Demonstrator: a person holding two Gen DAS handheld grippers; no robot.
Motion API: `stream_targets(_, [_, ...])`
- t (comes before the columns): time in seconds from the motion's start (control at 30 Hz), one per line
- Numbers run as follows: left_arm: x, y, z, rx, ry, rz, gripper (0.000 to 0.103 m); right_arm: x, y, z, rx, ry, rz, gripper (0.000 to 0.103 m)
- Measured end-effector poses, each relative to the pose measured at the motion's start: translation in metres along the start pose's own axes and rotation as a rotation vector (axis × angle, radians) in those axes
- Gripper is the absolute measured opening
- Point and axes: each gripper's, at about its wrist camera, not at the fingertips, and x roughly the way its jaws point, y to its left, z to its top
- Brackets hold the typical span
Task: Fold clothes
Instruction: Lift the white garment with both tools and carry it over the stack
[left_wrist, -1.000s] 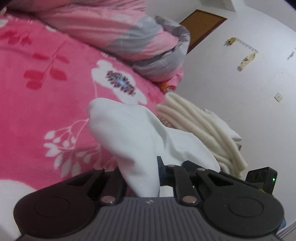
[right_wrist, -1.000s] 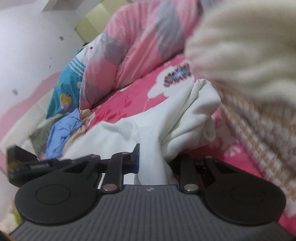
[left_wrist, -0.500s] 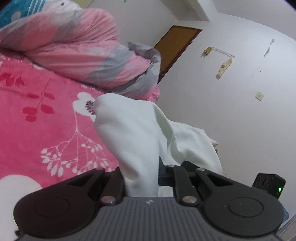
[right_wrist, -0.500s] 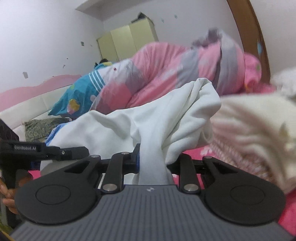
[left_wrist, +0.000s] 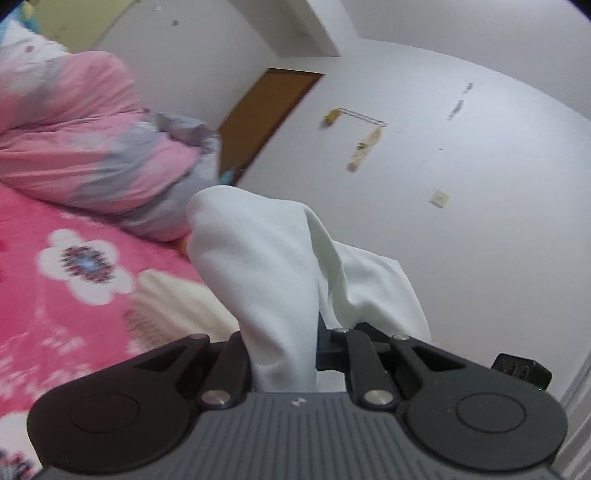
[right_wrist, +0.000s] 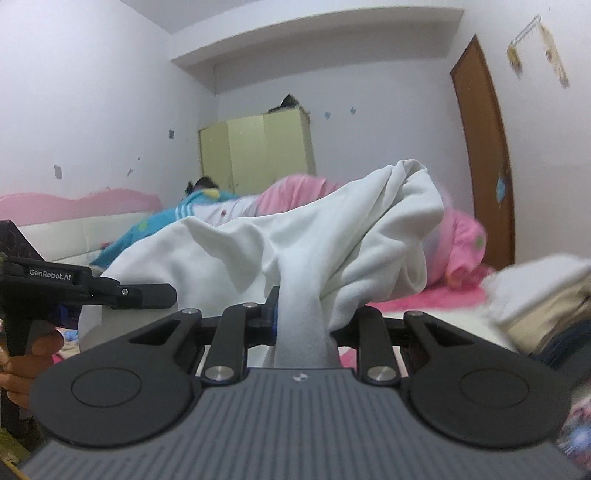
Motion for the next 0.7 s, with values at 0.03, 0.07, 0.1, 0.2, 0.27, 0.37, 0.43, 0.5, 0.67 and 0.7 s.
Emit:
stream_targets(0.03, [0.011,-0.006,0.006,-0.002,0.002,-0.017,0.013,-0.002,-0.010,0.011,-0.006,-0.003,-0.005,0.020])
stream_targets(0.07, [0.023,-0.011,0.012,-0.008,0.004,-0.037,0.013,-0.004,-0.020,0.022,-0.018,-0.004,-0.010,0.020])
stream_targets(0.1, [0.035,-0.016,0.017,-0.011,0.006,-0.055,0.013,-0.005,-0.029,0.033,-0.028,-0.005,-0.017,0.020])
stream_targets(0.2, [0.067,-0.029,0.028,0.005,0.005,-0.092,0.013,-0.004,-0.057,0.063,-0.065,0.003,-0.038,0.020])
stream_targets(0.27, [0.091,-0.032,0.034,0.004,0.015,-0.107,0.013,0.000,-0.076,0.080,-0.087,0.017,-0.055,0.020])
stream_targets(0.37, [0.126,-0.028,0.040,-0.008,0.033,-0.121,0.013,0.012,-0.101,0.094,-0.105,0.050,-0.062,0.020])
stream_targets(0.43, [0.145,-0.021,0.042,-0.024,0.046,-0.129,0.013,0.025,-0.117,0.101,-0.113,0.080,-0.062,0.020])
stream_targets(0.5, [0.161,-0.008,0.043,-0.034,0.056,-0.132,0.012,0.039,-0.133,0.107,-0.110,0.109,-0.033,0.020])
stream_targets(0.67, [0.204,0.034,0.045,-0.063,0.081,-0.097,0.013,0.096,-0.180,0.106,-0.059,0.194,0.053,0.020])
stream_targets(0.7, [0.212,0.043,0.046,-0.068,0.085,-0.086,0.013,0.111,-0.189,0.103,-0.042,0.209,0.073,0.020])
